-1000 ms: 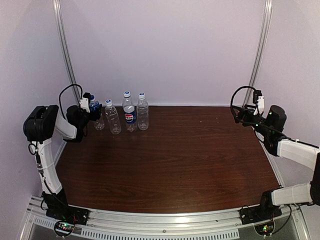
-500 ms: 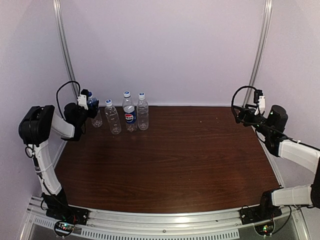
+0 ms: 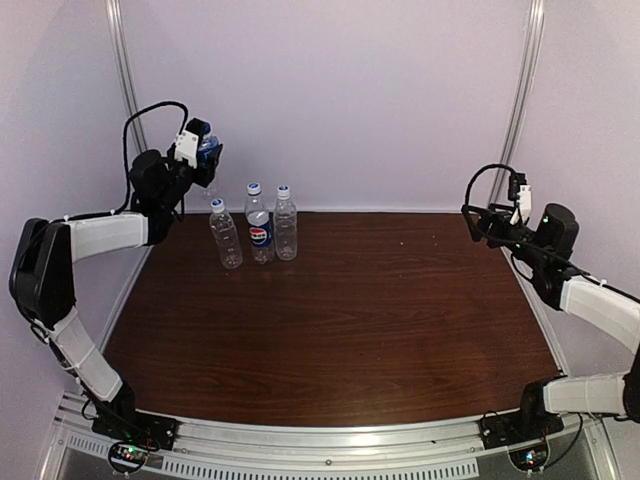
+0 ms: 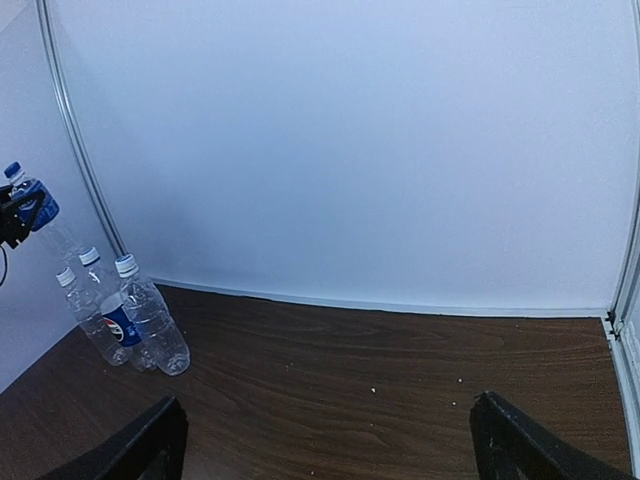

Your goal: Unscrew the bottle caps

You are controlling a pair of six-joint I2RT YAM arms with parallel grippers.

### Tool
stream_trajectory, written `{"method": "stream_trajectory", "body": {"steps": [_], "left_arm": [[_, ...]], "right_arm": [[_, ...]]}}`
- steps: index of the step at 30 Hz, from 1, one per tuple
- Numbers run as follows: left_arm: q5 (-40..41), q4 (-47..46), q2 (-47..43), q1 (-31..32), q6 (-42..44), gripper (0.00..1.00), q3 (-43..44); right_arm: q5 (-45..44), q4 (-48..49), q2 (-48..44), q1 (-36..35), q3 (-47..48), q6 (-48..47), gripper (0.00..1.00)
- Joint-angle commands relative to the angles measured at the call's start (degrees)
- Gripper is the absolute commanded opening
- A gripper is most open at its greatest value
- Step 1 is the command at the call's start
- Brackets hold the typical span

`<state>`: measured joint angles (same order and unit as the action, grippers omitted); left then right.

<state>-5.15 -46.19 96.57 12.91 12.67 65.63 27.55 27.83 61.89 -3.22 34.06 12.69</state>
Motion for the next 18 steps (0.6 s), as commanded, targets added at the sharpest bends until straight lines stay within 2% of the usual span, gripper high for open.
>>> {"method": "stream_trajectory", "body": {"steps": [1,8,14,18], "left_arm": [[0.92,5.25,-3.47,5.18,7.17,0.53,1.91],[-1.96,19.27,-9.82,14.33,11.42,0.53,8.70],[1.31,22.31,-13.27,18.82,12.88,0.55,10.90],[-6.75,30.68,-15.21,21.06,11.57,0.54,12.69]], "right_arm": [[2.60,-3.67,-1.79,-1.19,3.23,0.70,1.00],[8.88,-8.86,-2.47,-4.51,8.36,-1.80,0.98],[10.36,-13.47,-1.42,-8.95,13.36,-5.50,0.99],[11.11,-18.40,-0.64,-13.33,17.63,-9.23,0.99]]}}
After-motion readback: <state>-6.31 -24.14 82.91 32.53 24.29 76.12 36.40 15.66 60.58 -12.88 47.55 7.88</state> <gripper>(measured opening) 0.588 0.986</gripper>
